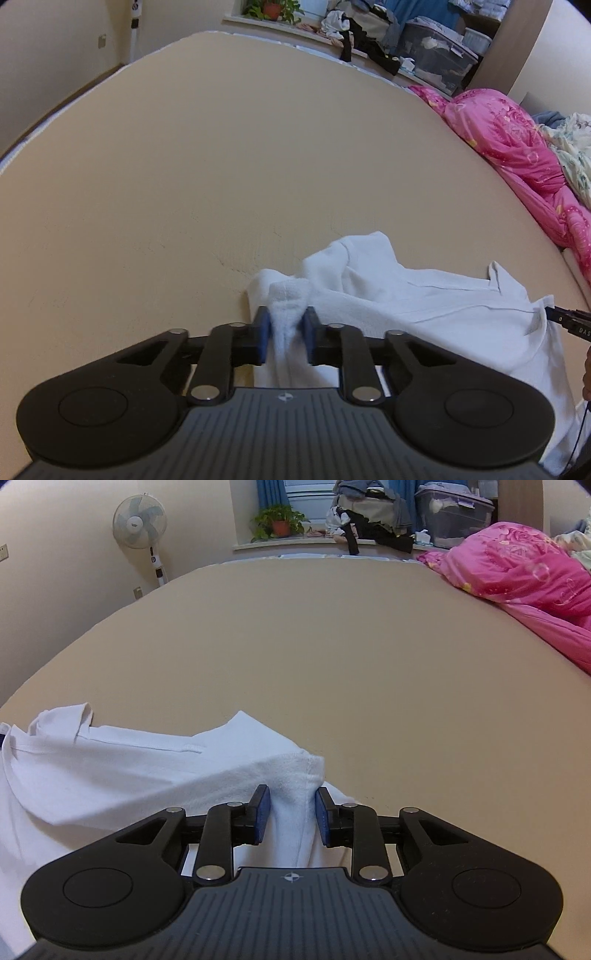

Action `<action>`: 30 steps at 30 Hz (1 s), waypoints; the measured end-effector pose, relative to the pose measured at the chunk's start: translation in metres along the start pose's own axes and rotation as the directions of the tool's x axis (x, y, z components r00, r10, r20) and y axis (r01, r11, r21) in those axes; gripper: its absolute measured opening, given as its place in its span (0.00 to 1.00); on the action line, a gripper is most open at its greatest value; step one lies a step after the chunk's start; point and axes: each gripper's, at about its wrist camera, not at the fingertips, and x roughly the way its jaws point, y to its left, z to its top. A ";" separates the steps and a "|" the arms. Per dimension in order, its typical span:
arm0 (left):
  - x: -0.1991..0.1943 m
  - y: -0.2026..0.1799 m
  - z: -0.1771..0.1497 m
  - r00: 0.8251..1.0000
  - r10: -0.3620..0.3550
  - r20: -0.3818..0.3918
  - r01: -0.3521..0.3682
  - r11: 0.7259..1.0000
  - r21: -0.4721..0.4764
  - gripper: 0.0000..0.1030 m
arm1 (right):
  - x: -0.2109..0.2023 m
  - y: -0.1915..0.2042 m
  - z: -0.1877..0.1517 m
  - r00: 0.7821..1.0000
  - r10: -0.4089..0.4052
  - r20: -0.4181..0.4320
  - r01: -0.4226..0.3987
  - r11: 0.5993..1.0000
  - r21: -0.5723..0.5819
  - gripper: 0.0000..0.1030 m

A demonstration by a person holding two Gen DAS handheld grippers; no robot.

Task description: Fold small clothes

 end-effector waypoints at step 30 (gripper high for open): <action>-0.032 -0.003 0.010 0.999 0.046 0.021 -0.046 0.999 0.014 0.27 | -0.054 0.000 0.022 0.997 -0.069 0.046 0.051 0.946 0.319 0.44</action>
